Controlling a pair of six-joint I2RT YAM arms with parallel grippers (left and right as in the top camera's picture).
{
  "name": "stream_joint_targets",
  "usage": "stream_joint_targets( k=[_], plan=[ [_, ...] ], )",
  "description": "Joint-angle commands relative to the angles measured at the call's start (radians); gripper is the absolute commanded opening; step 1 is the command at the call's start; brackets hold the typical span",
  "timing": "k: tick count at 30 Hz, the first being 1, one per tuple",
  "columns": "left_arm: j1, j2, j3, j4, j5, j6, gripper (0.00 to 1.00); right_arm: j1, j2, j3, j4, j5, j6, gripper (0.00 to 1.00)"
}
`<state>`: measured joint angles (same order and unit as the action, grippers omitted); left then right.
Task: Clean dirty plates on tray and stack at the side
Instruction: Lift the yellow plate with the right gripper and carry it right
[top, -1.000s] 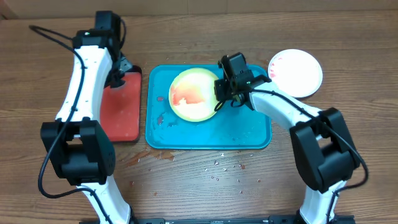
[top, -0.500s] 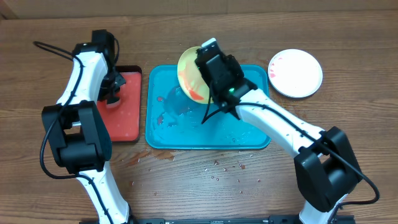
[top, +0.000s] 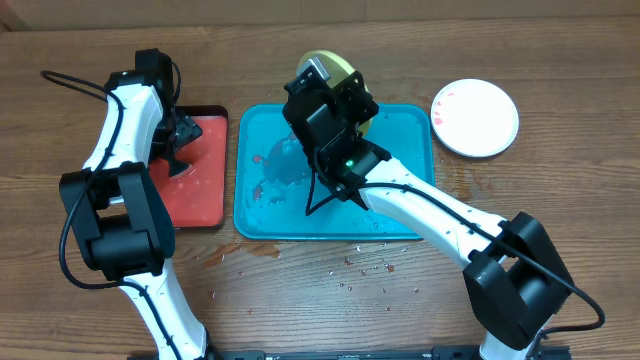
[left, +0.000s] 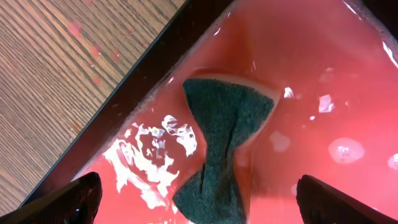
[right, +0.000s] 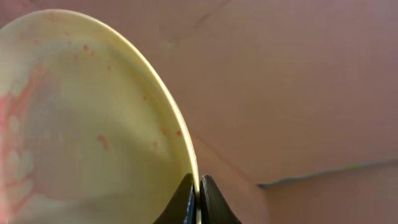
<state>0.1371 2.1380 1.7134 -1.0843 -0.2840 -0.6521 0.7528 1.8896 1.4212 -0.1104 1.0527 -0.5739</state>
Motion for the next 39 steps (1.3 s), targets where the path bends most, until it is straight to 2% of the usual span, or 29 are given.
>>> stream_joint_targets(
  k=[1,4,7,11,13,16,18,19,21,23,26,27,30,31,35,36,38,39],
  plan=[
    [-0.008,-0.002,0.002,0.001,0.005,0.001,1.00,0.000,-0.042,0.030,0.064,0.151,-0.144,0.04],
    [-0.008,-0.002,0.002,0.001,0.005,0.001,1.00,0.000,-0.042,0.029,0.110,0.203,-0.148,0.04],
    [-0.006,-0.002,0.002,0.001,0.005,0.001,1.00,0.000,-0.042,0.025,0.074,0.180,-0.034,0.04],
    [-0.006,-0.002,0.002,0.001,0.005,0.001,1.00,0.000,-0.042,0.025,-0.233,-0.112,0.032,0.04],
    [-0.006,-0.002,0.002,0.001,0.005,0.001,1.00,-0.001,-0.042,0.025,-0.316,-0.215,0.140,0.04],
    [-0.007,-0.002,0.002,0.001,0.005,0.001,1.00,-0.016,-0.044,0.031,-0.314,-0.071,0.363,0.04],
    [-0.007,-0.002,0.002,0.001,0.005,0.001,1.00,-0.028,-0.044,0.033,-0.311,-0.021,0.414,0.04],
    [-0.007,-0.002,0.002,0.001,0.005,0.001,1.00,-0.030,-0.044,0.033,-0.313,-0.054,0.404,0.04],
    [-0.006,-0.002,0.002,0.001,0.005,0.001,1.00,-0.029,-0.044,0.033,-0.375,-0.189,0.234,0.04],
    [-0.007,-0.002,0.002,0.001,0.005,0.001,1.00,-0.030,-0.044,0.033,-0.347,-0.051,0.250,0.04],
    [-0.006,-0.002,0.002,0.001,0.005,0.001,1.00,-0.030,-0.044,0.033,-0.215,0.179,0.282,0.04],
    [-0.007,-0.002,0.002,0.001,0.005,0.001,1.00,-0.027,-0.044,0.033,-0.187,0.150,0.220,0.04],
    [-0.007,-0.002,0.002,0.001,0.005,0.001,1.00,-0.003,-0.044,0.033,-0.261,-0.025,-0.039,0.04],
    [-0.006,-0.002,0.002,0.001,0.005,0.001,1.00,-0.001,-0.044,0.033,-0.259,-0.016,-0.064,0.04],
    [-0.007,-0.002,0.002,0.001,0.005,0.001,1.00,-0.019,-0.044,0.033,-0.018,0.253,0.040,0.04],
    [-0.007,-0.002,0.002,0.001,0.005,0.001,1.00,-0.025,-0.044,0.033,0.002,0.245,0.050,0.04],
    [-0.007,-0.002,0.002,0.001,0.005,0.001,1.00,-0.015,-0.044,0.033,-0.216,-0.037,-0.139,0.04],
    [-0.007,-0.002,0.002,0.001,0.005,0.001,1.00,-0.013,-0.044,0.033,-0.298,-0.105,-0.231,0.04]
  ],
)
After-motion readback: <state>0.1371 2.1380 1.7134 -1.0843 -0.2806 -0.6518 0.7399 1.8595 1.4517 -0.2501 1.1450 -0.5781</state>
